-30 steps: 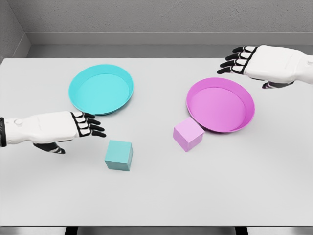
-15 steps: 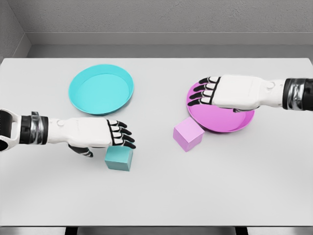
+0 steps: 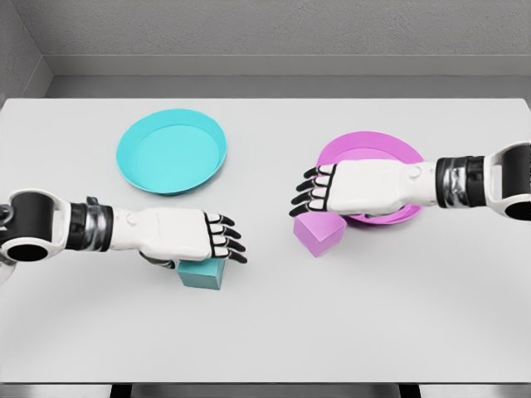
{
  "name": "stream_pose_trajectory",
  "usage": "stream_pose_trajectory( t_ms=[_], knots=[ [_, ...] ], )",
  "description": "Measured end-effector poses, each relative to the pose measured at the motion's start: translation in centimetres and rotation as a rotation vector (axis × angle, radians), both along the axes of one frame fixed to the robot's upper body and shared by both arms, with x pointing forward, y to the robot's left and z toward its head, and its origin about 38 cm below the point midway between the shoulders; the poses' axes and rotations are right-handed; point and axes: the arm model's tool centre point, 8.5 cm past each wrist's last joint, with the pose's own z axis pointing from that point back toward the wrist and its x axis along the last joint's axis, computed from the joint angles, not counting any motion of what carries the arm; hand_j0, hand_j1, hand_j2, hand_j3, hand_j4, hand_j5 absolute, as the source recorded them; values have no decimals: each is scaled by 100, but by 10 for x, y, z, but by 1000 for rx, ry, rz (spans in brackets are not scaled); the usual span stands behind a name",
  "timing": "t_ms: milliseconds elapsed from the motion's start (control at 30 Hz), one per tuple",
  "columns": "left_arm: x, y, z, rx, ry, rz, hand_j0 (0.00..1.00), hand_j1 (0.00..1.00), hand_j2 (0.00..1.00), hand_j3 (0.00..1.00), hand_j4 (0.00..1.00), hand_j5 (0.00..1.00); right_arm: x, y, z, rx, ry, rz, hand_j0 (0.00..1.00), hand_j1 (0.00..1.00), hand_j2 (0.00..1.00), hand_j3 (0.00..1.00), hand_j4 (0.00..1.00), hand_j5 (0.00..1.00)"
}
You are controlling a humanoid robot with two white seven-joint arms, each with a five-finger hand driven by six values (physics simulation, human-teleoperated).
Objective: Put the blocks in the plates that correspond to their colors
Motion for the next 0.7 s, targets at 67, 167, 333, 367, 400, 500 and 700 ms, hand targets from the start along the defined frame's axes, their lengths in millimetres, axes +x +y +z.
stream_pose_trajectory(
  t_ms=[67, 167, 333, 367, 400, 500, 700],
  knots=[
    [0, 0, -2, 8, -2, -2, 100, 100, 100, 100, 100, 100, -1, 1, -2, 1, 4, 3, 100, 100, 100, 100, 100, 100],
    [-1, 1, -4, 16, 0, -3, 100, 100, 100, 100, 100, 100, -3, 5, -7, -3, 17, 15, 100, 100, 100, 100, 100, 100],
    [-2, 1, -6, 27, -4, -5, 95, 95, 95, 95, 95, 95, -9, 8, -26, -33, 47, 25, 100, 100, 100, 100, 100, 100],
    [-2, 1, -6, 28, -4, -6, 92, 92, 92, 92, 92, 92, -9, 8, -26, -36, 46, 26, 100, 100, 100, 100, 100, 100],
    [-2, 1, -6, 29, -4, -6, 88, 88, 88, 88, 88, 88, -9, 8, -27, -38, 45, 27, 100, 100, 100, 100, 100, 100],
    [-3, 1, -7, 30, -2, -7, 72, 72, 72, 72, 72, 72, -9, 13, -26, -35, 37, 36, 100, 100, 100, 100, 100, 100],
    [-3, 1, -7, 32, 0, -7, 54, 54, 54, 54, 54, 54, -11, 23, -31, -21, 47, 54, 100, 100, 100, 100, 100, 100]
  ],
)
